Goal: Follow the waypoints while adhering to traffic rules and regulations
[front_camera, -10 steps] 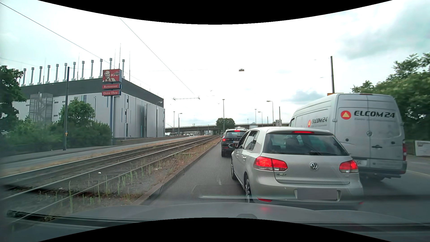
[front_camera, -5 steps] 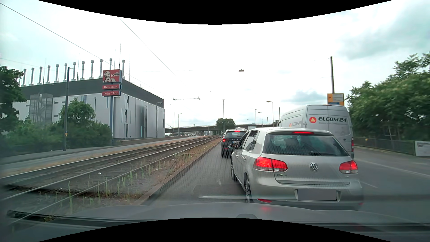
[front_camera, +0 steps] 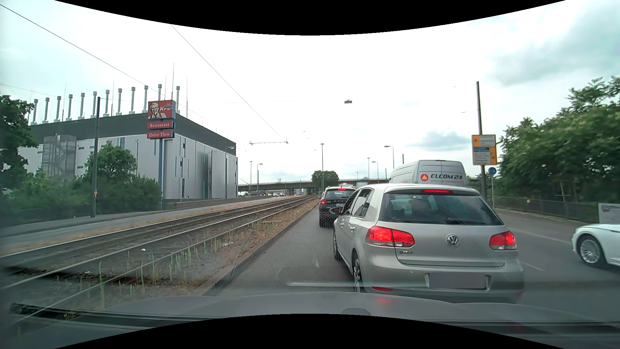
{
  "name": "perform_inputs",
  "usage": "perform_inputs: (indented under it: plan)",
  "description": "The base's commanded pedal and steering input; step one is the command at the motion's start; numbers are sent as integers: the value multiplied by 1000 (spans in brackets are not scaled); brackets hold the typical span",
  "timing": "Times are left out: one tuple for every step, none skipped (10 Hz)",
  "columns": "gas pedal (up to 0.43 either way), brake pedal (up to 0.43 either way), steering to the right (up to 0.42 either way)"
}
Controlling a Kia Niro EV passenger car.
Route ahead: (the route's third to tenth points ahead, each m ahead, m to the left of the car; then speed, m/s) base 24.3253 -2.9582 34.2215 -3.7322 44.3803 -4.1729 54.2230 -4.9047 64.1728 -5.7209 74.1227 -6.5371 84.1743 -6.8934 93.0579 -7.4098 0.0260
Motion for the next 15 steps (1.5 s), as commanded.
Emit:
perform_inputs:
  plan:
    - [0, 244, 1]
    - [0, 244, 1]
    - [0, 244, 1]
    - [0, 250, 1]
    - [0, 244, 1]
    - [0, 244, 1]
    - [0, 244, 1]
    - [0, 244, 1]
    - [0, 250, 1]
    - [0, 244, 1]
    - [0, 244, 1]
    - [0, 244, 1]
    - [0, 244, 1]
    - [0, 244, 1]
    - [0, 250, 1]
